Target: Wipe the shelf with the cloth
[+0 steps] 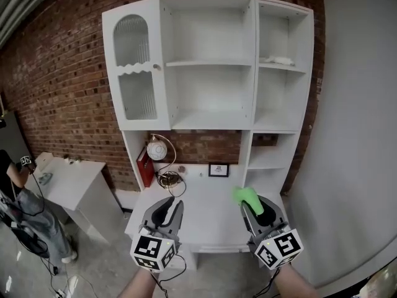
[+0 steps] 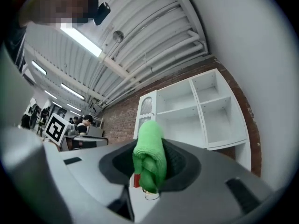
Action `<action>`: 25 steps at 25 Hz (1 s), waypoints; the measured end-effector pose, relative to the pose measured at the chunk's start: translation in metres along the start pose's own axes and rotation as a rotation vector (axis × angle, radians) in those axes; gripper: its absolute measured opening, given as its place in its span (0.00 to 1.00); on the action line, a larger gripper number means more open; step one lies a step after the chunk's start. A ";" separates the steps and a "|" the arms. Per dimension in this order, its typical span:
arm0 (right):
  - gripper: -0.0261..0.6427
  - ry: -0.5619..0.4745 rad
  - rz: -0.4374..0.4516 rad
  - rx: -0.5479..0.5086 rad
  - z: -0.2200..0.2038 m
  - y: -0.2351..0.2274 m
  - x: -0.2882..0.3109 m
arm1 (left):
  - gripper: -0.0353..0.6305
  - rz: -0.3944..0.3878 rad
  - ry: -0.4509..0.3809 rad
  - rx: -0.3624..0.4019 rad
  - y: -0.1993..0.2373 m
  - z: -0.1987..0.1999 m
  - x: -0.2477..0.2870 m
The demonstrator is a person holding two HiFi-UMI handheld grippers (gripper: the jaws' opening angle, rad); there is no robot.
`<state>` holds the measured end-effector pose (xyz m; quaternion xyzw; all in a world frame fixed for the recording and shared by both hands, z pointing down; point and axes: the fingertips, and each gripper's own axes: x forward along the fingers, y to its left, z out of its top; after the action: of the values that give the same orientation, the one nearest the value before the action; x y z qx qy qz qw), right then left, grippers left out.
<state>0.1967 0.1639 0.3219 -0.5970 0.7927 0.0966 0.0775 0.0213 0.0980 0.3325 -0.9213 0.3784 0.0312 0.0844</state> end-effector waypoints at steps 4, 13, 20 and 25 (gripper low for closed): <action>0.22 -0.010 0.015 0.055 0.000 -0.014 -0.013 | 0.18 0.031 -0.004 -0.024 -0.014 -0.001 -0.001; 0.22 0.028 0.070 0.074 -0.021 -0.027 -0.012 | 0.18 0.082 0.037 -0.016 -0.024 -0.013 0.000; 0.22 0.039 0.058 0.070 -0.037 -0.042 0.023 | 0.18 0.082 0.023 -0.037 0.010 -0.024 0.033; 0.22 0.066 0.030 0.022 -0.052 -0.052 0.073 | 0.18 0.049 0.000 -0.060 0.051 -0.040 0.072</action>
<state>0.2263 0.0691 0.3520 -0.5870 0.8046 0.0696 0.0564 0.0366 0.0058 0.3563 -0.9138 0.3999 0.0447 0.0557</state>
